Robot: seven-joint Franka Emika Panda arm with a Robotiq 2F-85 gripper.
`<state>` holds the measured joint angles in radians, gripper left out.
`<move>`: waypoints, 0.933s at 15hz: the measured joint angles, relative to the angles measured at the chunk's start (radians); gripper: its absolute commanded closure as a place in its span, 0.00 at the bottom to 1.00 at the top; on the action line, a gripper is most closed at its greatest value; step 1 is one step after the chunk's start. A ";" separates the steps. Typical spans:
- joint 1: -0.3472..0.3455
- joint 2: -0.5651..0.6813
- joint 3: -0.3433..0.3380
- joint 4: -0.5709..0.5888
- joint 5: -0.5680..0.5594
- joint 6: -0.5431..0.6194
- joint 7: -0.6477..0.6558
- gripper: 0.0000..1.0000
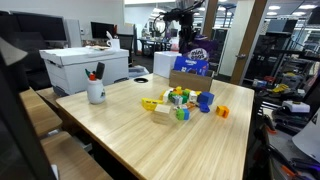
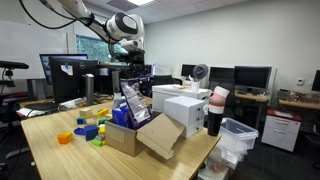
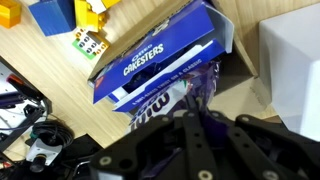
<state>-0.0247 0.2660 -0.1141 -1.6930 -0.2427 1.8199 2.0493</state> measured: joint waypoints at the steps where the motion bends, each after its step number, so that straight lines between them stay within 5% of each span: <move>1: -0.004 0.012 -0.005 0.006 0.018 0.003 -0.001 0.98; 14: -0.028 0.149 -0.025 0.101 0.105 0.017 -0.016 0.98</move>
<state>-0.0524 0.4153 -0.1391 -1.5921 -0.1379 1.8370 2.0328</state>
